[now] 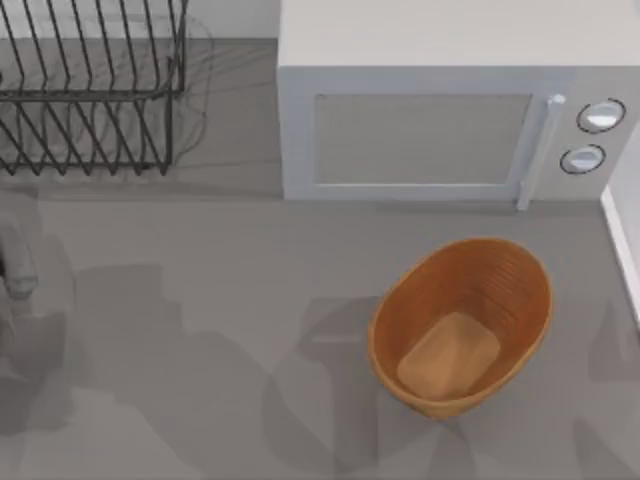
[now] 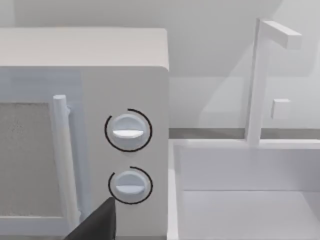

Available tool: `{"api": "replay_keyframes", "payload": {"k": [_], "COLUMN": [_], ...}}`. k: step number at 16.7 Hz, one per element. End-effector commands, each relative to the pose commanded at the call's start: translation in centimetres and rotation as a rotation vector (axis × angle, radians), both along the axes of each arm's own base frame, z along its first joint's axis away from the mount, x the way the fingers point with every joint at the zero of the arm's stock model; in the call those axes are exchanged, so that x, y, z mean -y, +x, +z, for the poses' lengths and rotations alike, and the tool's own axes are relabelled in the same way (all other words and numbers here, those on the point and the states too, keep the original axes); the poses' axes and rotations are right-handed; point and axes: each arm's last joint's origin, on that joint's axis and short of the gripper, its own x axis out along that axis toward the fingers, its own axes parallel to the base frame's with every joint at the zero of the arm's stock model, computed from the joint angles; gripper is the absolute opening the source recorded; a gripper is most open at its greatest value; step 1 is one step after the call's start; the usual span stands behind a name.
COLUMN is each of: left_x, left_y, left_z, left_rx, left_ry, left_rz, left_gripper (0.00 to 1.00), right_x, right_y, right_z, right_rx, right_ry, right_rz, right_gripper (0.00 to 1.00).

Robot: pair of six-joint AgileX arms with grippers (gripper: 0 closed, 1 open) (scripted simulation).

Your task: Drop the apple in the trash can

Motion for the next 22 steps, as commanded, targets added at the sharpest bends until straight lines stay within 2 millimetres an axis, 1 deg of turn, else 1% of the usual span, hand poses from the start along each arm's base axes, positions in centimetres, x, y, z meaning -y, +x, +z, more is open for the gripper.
{"api": "replay_keyframes", "payload": {"k": [3, 16, 17, 22], "left_x": [0.00, 0.00, 0.00, 0.00], "left_y": [0.00, 0.00, 0.00, 0.00], "left_z": [0.00, 0.00, 0.00, 0.00], "left_rx": [0.000, 0.000, 0.000, 0.000], "left_ry": [0.000, 0.000, 0.000, 0.000], "left_rz": [0.000, 0.000, 0.000, 0.000], "left_gripper": [1.00, 0.02, 0.00, 0.00], "right_x": [0.00, 0.00, 0.00, 0.00], "right_y": [0.00, 0.00, 0.00, 0.00], "right_z": [0.00, 0.00, 0.00, 0.00], "right_rx": [0.000, 0.000, 0.000, 0.000], "right_ry": [0.000, 0.000, 0.000, 0.000], "right_rz": [0.000, 0.000, 0.000, 0.000], "right_gripper": [1.00, 1.00, 1.00, 1.00]}}
